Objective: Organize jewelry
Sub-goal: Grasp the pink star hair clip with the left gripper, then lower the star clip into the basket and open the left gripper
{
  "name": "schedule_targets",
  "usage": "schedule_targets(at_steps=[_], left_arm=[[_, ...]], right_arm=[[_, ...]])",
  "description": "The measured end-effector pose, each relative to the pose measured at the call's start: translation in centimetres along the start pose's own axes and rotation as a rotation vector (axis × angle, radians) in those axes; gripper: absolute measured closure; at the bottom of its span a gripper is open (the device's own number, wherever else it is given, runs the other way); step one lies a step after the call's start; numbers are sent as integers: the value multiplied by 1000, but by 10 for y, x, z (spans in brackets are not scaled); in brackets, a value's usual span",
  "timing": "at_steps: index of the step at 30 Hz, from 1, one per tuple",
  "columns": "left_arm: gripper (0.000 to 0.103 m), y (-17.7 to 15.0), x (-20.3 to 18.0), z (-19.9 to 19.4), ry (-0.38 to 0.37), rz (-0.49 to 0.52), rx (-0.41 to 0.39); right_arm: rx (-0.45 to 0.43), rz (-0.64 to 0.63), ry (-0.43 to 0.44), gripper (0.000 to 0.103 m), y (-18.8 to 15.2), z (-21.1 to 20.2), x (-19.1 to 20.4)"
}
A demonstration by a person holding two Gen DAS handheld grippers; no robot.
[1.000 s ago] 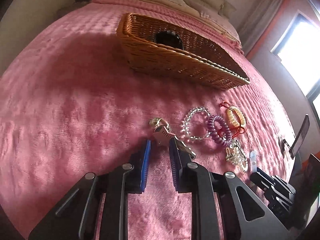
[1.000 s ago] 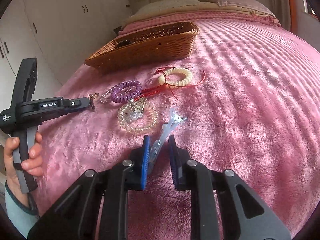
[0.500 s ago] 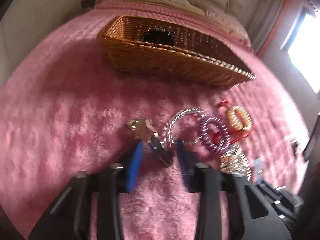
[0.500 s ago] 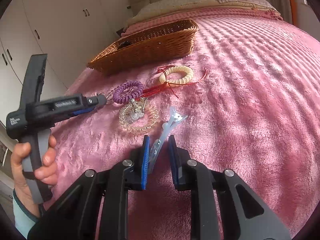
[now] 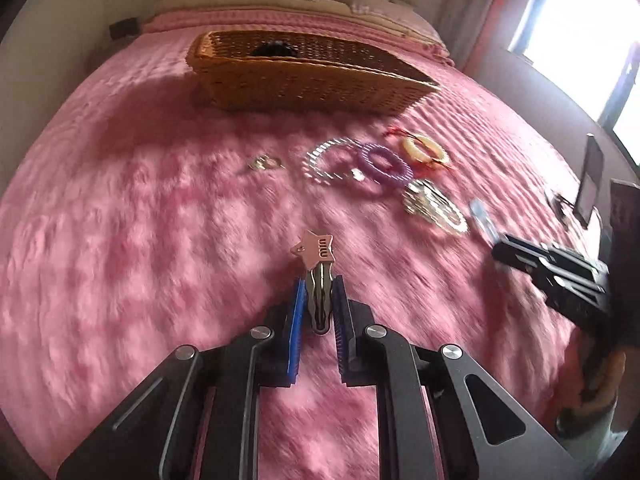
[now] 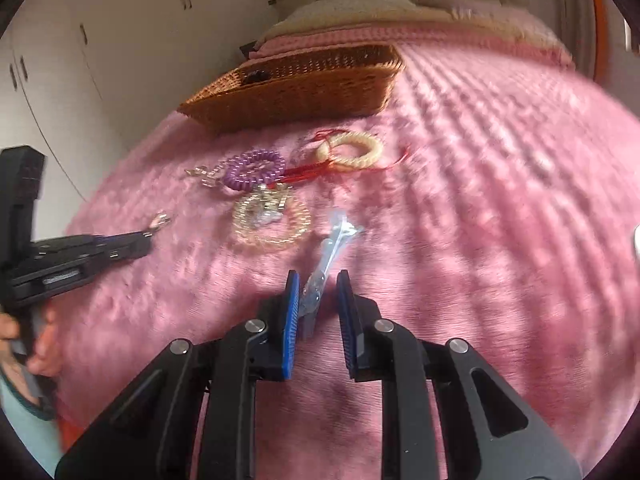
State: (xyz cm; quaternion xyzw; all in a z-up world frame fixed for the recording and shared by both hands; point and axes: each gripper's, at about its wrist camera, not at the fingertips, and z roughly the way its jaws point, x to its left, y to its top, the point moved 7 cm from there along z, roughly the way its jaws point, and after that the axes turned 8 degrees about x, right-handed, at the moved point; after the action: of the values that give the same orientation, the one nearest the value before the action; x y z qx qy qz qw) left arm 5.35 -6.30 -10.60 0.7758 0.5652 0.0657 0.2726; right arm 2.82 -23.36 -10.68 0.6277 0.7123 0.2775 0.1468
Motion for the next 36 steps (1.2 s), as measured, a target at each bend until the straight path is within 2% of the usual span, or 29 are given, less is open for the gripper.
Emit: schedule_targets(at_steps=[3, 4, 8, 9, 11, 12, 13, 15, 19, 20, 21, 22, 23, 30, 33, 36], left_arm=[[90, -8, -4, -2, -3, 2, -15], [86, -10, -5, -3, -3, 2, -21], [81, -9, -5, -5, -8, 0, -39], [78, -10, -5, -5, -7, 2, -41], [72, -11, -7, -5, -22, 4, -45], [71, -11, -7, -6, -23, 2, -50], [71, -10, -7, -5, -19, -1, -52], [71, -10, -7, -4, -12, -11, -55], [71, -5, -9, 2, 34, -20, -59], [72, -5, -11, 3, 50, -12, -60], [75, -5, -13, 4, 79, 2, -64], [85, -5, -14, 4, 100, 9, -68], [91, -5, -13, 4, 123, 14, -72], [92, -2, -14, -15, 92, 3, -137], [92, 7, -17, -33, 66, -2, -185], [92, 28, -22, -55, 66, 8, -246]], right_arm=[[13, 46, 47, 86, -2, 1, -11], [19, 57, 65, 86, -2, 1, -15], [6, 62, 9, 86, -1, -4, -23], [5, 61, 17, 86, -1, -6, -23], [8, 63, 63, 83, -1, -7, -19], [4, 61, 64, 76, 0, -7, -17], [-5, 54, 37, 71, 1, -7, -16], [-9, 53, -12, 70, 3, -2, -15], [8, 59, -43, 70, 7, 10, -13], [3, 47, -58, 71, 7, 10, -11], [-1, 33, -65, 84, 6, 9, -9], [1, 17, -66, 95, 5, 10, -6], [-3, 8, -71, 95, 4, 9, -4], [-78, -9, -23, 95, 10, -16, 5], [-121, -8, -11, 95, 24, -36, 10], [-171, -22, 0, 95, 51, -55, 15]])
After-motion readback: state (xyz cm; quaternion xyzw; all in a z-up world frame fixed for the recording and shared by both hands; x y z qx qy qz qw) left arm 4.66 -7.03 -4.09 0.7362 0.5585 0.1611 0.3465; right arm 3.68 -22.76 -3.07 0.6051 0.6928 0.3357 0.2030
